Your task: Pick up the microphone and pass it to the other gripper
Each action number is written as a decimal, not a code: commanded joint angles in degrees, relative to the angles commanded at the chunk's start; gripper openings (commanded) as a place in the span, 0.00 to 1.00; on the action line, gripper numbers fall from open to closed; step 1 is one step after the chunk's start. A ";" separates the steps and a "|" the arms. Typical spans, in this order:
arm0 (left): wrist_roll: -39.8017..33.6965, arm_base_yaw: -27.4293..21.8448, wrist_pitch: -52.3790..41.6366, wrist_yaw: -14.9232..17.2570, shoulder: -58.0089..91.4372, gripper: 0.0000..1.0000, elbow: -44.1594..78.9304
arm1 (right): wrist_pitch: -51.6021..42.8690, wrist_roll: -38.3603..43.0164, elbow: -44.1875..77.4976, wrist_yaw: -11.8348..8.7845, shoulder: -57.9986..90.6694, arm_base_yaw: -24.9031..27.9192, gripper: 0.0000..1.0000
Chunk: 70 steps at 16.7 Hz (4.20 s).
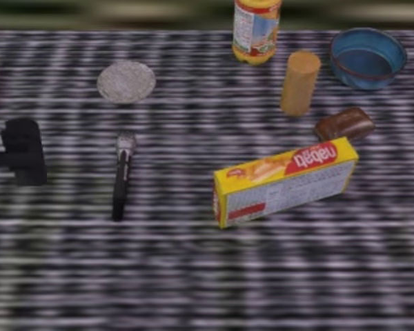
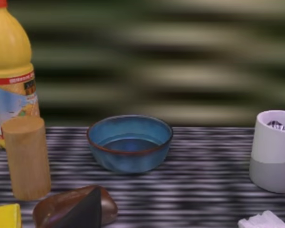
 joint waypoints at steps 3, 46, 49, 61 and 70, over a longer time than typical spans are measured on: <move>-2.84 -2.93 -8.81 -0.56 18.46 1.00 13.52 | 0.00 0.00 0.00 0.00 0.00 0.00 1.00; -9.64 -10.89 -12.64 -0.92 76.10 0.17 39.52 | 0.00 0.00 0.00 0.00 0.00 0.00 1.00; -9.64 -10.89 -12.64 -0.92 76.10 0.00 39.52 | 0.00 0.00 0.00 0.00 0.00 0.00 1.00; -7.89 -10.86 -10.20 -0.47 72.28 0.00 39.92 | 0.00 0.00 0.00 0.00 0.00 0.00 1.00; -0.27 -9.76 27.41 12.70 65.71 0.00 29.55 | 0.00 0.00 0.00 0.00 0.00 0.00 1.00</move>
